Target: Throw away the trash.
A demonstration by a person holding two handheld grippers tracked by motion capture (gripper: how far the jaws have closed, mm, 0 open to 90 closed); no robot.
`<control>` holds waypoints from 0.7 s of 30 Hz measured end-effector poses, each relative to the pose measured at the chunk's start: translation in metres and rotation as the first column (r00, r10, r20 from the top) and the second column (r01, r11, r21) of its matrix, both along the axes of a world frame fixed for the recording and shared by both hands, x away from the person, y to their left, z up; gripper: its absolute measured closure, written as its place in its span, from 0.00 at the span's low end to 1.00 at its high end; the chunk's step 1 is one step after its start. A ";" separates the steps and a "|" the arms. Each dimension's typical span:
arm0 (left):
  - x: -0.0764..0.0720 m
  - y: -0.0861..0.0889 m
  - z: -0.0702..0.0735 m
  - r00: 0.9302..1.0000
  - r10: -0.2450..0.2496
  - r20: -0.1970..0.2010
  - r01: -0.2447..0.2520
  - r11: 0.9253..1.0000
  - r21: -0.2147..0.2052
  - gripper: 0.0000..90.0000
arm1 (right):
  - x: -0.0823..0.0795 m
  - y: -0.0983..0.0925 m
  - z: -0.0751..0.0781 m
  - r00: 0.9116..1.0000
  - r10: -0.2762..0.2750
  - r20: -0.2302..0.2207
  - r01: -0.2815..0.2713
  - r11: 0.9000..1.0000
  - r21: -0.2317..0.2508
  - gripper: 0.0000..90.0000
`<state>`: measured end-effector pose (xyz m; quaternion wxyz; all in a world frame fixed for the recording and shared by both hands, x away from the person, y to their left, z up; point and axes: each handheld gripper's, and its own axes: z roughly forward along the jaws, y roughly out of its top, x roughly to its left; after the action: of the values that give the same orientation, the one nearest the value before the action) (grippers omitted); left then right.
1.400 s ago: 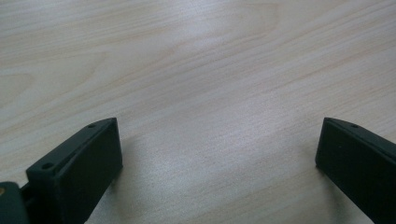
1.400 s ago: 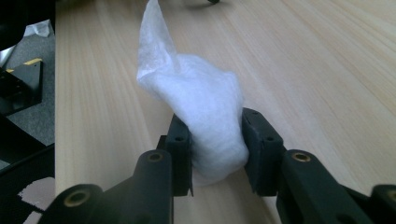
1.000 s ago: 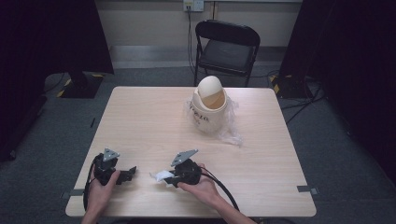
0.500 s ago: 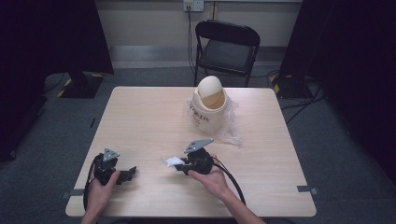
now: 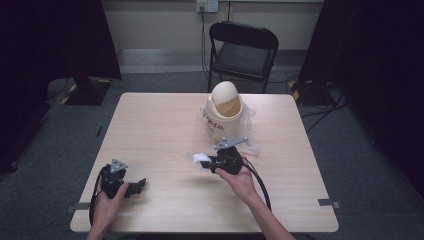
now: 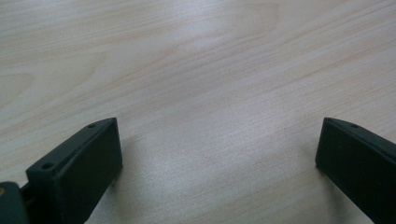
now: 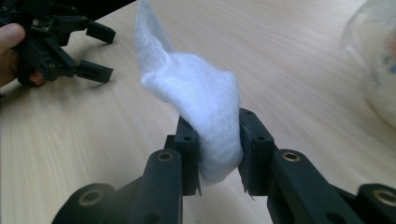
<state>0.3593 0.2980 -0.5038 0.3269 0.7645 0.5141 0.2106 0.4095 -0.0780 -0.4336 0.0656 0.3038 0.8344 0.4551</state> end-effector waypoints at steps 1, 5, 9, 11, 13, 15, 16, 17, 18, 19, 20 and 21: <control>0.000 0.000 0.000 1.000 0.000 0.000 0.000 1.000 0.000 0.00 | 0.001 -0.003 0.001 1.000 -0.008 0.001 0.008 1.000 0.000 0.81; 0.000 0.000 0.000 1.000 0.000 0.000 0.000 1.000 0.000 0.00 | 0.005 -0.010 0.005 1.000 -0.028 0.005 0.028 1.000 0.001 0.82; 0.000 0.000 0.000 1.000 0.001 0.000 -0.001 1.000 0.000 0.00 | 0.009 -0.013 0.007 0.999 -0.044 0.008 0.044 0.999 0.002 0.82; 0.000 0.000 0.000 1.000 0.000 0.000 0.000 1.000 0.000 0.00 | 0.011 -0.015 0.011 0.998 -0.061 0.011 0.061 0.998 -0.005 0.82; 0.000 0.000 0.000 1.000 0.000 0.000 0.000 1.000 0.000 0.00 | 0.015 -0.018 0.015 0.997 -0.074 0.022 0.074 0.997 -0.010 0.83; 0.000 0.000 0.000 1.000 0.000 0.000 0.000 1.000 0.000 0.00 | 0.019 -0.021 0.020 0.995 -0.093 0.029 0.094 0.995 -0.020 0.83; 0.000 0.000 0.000 1.000 0.000 0.000 0.000 1.000 0.000 0.00 | 0.022 -0.023 0.022 0.994 -0.102 0.033 0.103 0.994 -0.022 0.83; 0.000 0.000 0.000 1.000 0.000 0.000 0.000 1.000 0.000 0.00 | 0.024 -0.024 0.024 0.993 -0.112 0.036 0.112 0.993 -0.021 0.83; 0.000 0.000 0.000 1.000 0.001 0.000 -0.001 1.000 0.000 0.00 | 0.027 -0.026 0.025 0.992 -0.115 0.042 0.116 0.993 -0.023 0.83; 0.000 0.000 0.000 1.000 0.000 0.000 0.000 1.000 0.000 0.00 | 0.029 -0.028 0.026 0.992 -0.122 0.043 0.123 0.992 -0.026 0.82; 0.000 0.000 0.000 1.000 0.000 0.000 0.000 1.000 0.000 0.00 | 0.032 -0.030 0.028 0.991 -0.128 0.045 0.129 0.991 -0.024 0.83; 0.000 0.000 0.000 1.000 0.000 0.000 0.000 1.000 0.000 0.00 | 0.035 -0.031 0.029 0.990 -0.133 0.045 0.134 0.991 -0.023 0.83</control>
<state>0.3593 0.2980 -0.5037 0.3266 0.7645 0.5143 0.2106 0.4446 -0.1091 -0.4047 0.1180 0.3483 0.8165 0.4451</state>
